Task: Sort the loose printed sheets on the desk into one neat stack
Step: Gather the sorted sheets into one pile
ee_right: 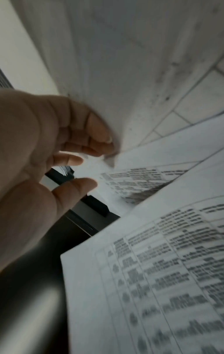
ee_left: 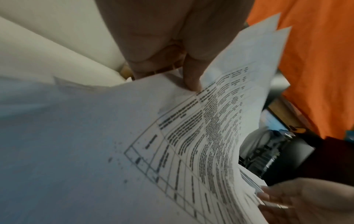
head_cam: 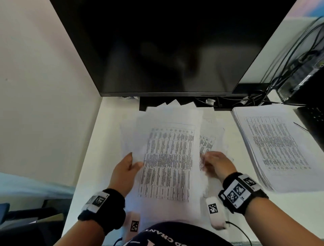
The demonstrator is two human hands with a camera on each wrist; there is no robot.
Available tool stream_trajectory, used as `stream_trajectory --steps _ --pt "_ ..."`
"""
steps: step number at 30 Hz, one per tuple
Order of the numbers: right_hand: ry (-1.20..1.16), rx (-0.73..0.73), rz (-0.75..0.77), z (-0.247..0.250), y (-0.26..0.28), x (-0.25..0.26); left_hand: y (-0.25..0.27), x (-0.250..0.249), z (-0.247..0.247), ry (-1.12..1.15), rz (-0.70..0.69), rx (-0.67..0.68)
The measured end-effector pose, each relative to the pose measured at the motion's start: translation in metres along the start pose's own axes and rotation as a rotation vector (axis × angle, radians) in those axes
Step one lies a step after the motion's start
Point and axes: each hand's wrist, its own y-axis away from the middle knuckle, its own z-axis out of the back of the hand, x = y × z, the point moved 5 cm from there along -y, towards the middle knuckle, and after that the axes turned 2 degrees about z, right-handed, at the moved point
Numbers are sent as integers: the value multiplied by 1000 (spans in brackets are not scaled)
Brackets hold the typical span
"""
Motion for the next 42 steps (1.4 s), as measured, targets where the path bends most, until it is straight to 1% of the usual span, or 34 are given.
stream_trajectory --steps 1,2,3,4,6,7,8,9,10,11,12,13,14,15,16,18,20,22,24,27,30,32,34,37,40,42 --pt "-46 -103 -22 15 -7 -4 3 -3 -3 -35 -26 19" --pt "-82 -174 -49 27 -13 -9 7 -6 -5 -73 -55 34" --pt "-88 -200 -87 34 -16 -14 10 -9 -8 -96 -94 48" --pt "-84 -199 -123 37 -19 -17 15 -13 -11 -108 -125 69" --pt "4 -150 -170 33 -14 -12 23 -20 -20 -121 -157 123" --pt "59 -160 -201 28 -13 -10 26 -20 -23 -145 -157 149" --pt "151 -212 -209 19 -16 -8 28 -20 -25 -160 -168 166" --pt "240 -103 -184 16 -9 -12 28 -17 -27 -173 -173 172" --pt "168 -26 -231 12 -13 -11 27 -14 -27 -184 -174 173" --pt "397 -72 -224 12 -30 -18 25 -10 -26 -181 -146 183" --pt "414 -34 -178 10 -35 -22 22 -6 -25 -172 -120 193" --pt "556 -93 -171 6 -26 -16 20 -3 -24 -162 -97 200" --pt "409 -179 -102 5 -31 -9 18 1 -22 -153 -90 205" --pt "337 -158 -59 4 -25 -4 15 3 -20 -143 -91 200" --pt "315 -120 -23 1 -23 -3 14 3 -18 -142 -102 194" --pt "330 -110 24 -6 -23 4 9 4 -13 -135 -106 158" --pt "390 -90 73 -7 -24 8 2 11 -5 -123 -88 58" --pt "423 -65 75 -2 -25 11 -5 18 5 -126 -51 -56" --pt "402 -13 90 5 -23 11 -11 19 12 -108 -22 -97" --pt "323 58 86 12 -27 6 -22 21 16 -117 12 -87" --pt "298 125 60 7 -22 8 -28 22 12 -63 44 -40" --pt "330 153 48 -2 -18 10 -28 18 6 -81 17 -16" --pt "350 163 71 -13 -16 12 -27 13 -5 -124 -25 30" --pt "307 91 58 -25 -11 14 -23 11 -18 -146 16 75" --pt "141 -17 -41 -25 -4 12 -21 7 -28 -130 13 108" --pt "42 -20 -44 -25 2 11 -20 3 -33 -143 23 119"
